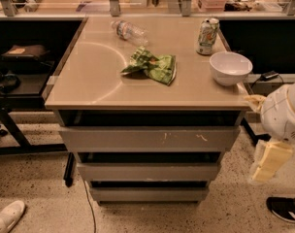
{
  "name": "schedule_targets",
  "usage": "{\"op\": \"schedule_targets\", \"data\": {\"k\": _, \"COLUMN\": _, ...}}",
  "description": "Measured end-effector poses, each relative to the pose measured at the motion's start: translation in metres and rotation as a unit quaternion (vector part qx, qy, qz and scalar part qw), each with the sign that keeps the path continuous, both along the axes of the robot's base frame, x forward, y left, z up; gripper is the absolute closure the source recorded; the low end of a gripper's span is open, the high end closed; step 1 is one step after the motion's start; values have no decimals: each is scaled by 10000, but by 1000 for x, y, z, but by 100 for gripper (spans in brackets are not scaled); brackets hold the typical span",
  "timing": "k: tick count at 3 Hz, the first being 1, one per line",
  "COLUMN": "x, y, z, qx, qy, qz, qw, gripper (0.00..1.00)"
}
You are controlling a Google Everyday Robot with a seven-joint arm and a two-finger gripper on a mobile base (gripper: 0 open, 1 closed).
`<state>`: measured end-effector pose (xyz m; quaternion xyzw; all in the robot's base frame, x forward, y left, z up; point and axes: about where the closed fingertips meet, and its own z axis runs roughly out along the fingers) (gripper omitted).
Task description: Open top drawer
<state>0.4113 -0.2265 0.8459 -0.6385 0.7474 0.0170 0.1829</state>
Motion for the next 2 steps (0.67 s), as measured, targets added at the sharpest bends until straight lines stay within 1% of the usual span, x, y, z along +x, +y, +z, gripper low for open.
{"op": "schedule_targets", "data": {"k": 1, "x": 6, "y": -5, "z": -46, "qx": 209, "qy": -216, "qz": 447, "qw": 9985, "gripper": 0}}
{"op": "schedule_targets", "data": {"k": 2, "x": 8, "y": -6, "z": -46, "qx": 127, "qy": -338, "qz": 710, "qw": 9968, "gripper": 0}}
